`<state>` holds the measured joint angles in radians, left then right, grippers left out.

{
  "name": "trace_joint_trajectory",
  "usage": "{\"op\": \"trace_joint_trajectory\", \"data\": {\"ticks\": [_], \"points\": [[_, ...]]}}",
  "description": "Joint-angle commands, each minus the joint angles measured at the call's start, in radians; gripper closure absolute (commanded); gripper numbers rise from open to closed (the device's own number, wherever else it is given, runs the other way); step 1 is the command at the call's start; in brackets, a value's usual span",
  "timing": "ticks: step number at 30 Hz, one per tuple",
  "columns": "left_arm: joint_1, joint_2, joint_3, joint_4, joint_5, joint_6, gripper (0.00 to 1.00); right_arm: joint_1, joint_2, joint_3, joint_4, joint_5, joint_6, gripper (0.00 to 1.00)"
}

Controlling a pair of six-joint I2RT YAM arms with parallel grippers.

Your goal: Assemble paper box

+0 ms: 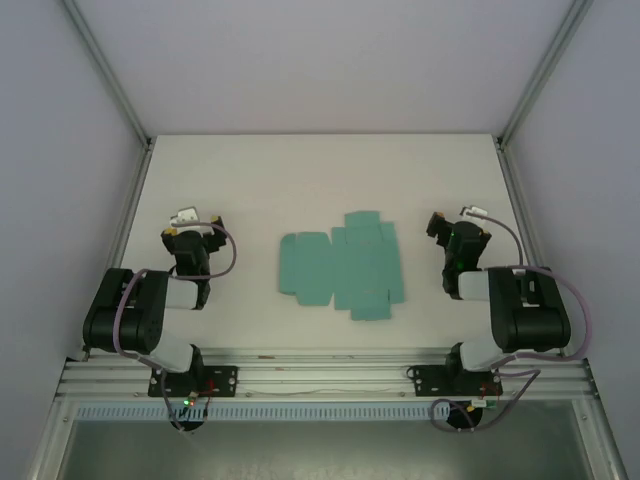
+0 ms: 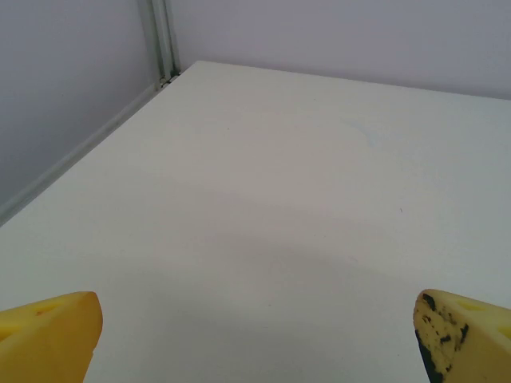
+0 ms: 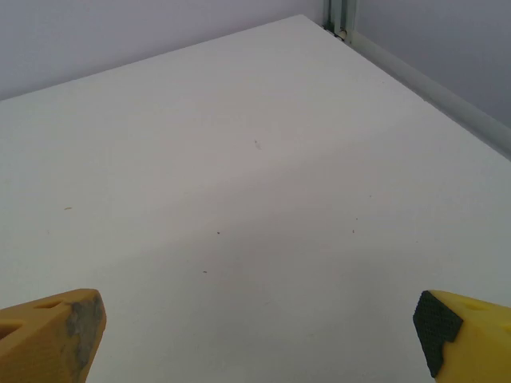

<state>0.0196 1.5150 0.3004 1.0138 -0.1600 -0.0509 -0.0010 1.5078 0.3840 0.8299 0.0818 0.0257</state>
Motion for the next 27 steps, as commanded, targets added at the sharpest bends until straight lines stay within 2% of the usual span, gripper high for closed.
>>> {"op": "trace_joint_trajectory", "data": {"ticks": [1,18,22,26,27], "points": [[-0.009,-0.004,0.017,-0.007,0.011,0.008,0.00,-0.001,-0.009,0.007,-0.003,0.001,0.010,0.00],[-0.010,-0.015,0.019,-0.008,-0.014,0.000,0.00,-0.001,-0.011,0.007,-0.002,-0.001,0.012,0.00],[-0.005,-0.097,0.058,-0.163,-0.023,-0.009,0.00,-0.001,-0.040,0.026,-0.050,0.000,0.009,0.00],[-0.006,-0.212,0.132,-0.382,-0.053,-0.045,0.00,0.001,-0.144,0.094,-0.252,-0.018,0.002,0.00],[-0.006,-0.245,0.145,-0.430,-0.025,-0.068,0.00,0.002,-0.170,0.108,-0.296,-0.029,-0.002,0.00]]}}
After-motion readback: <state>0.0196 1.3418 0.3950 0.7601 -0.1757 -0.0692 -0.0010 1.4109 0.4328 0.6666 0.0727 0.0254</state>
